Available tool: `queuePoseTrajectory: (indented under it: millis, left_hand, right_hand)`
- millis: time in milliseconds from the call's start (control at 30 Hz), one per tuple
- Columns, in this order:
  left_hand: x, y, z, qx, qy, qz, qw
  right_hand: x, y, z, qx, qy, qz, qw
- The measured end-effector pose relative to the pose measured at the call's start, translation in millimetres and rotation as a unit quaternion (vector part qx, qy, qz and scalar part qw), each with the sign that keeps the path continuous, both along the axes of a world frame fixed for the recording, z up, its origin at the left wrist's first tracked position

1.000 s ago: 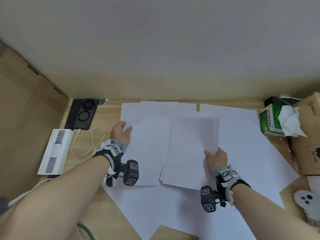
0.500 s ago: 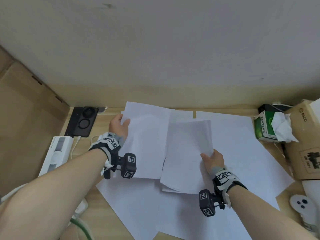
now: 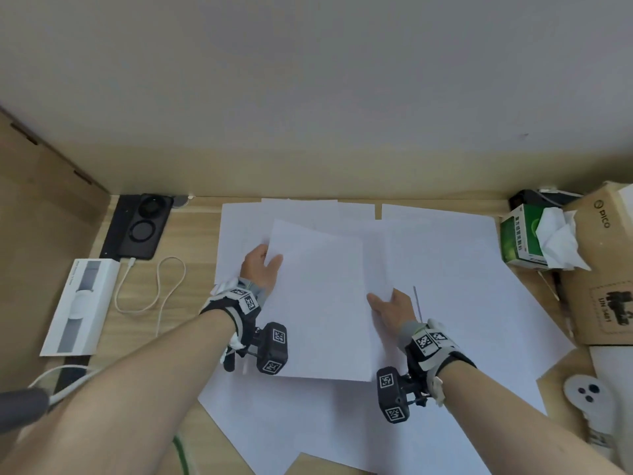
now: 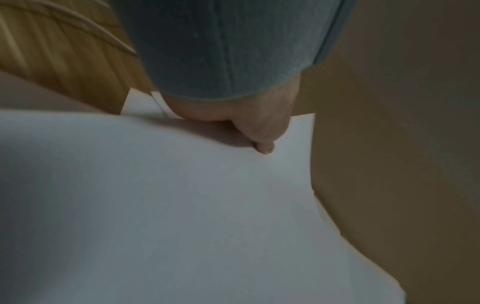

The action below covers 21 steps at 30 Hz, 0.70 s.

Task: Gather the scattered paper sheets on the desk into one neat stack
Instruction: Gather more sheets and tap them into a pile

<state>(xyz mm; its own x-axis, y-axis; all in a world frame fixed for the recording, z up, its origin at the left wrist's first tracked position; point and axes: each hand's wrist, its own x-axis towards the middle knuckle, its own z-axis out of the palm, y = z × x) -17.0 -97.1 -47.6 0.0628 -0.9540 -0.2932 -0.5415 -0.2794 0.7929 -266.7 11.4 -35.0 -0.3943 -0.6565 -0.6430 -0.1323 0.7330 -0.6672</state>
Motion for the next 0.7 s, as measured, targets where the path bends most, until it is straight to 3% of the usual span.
queuePoseTrajectory:
  millis: [133, 267, 367, 500, 600, 700]
  left_hand:
    - [-30, 22, -19, 0.120, -0.071, -0.050, 0.989]
    - [-35, 24, -19, 0.176, -0.044, -0.055, 0.982]
    - [-34, 18, -8, 0.235, 0.016, -0.064, 0.970]
    - [-23, 14, 14, 0.310, 0.136, 0.012, 0.941]
    - [-1, 13, 24, 0.308, 0.134, 0.082, 0.938]
    - [25, 22, 29, 0.314, 0.111, 0.090, 0.939]
  right_hand:
    - [0, -5, -16, 0.069, -0.065, -0.023, 0.995]
    - [2, -9, -14, 0.100, -0.114, -0.055, 0.987]
    - [7, -10, -15, 0.067, -0.055, 0.012, 0.996]
    - [12, -8, -20, 0.055, 0.028, 0.040, 0.997]
    - [10, -7, -19, 0.045, 0.040, 0.018, 0.998]
    - [12, 0, -16, 0.036, 0.049, 0.002, 0.998]
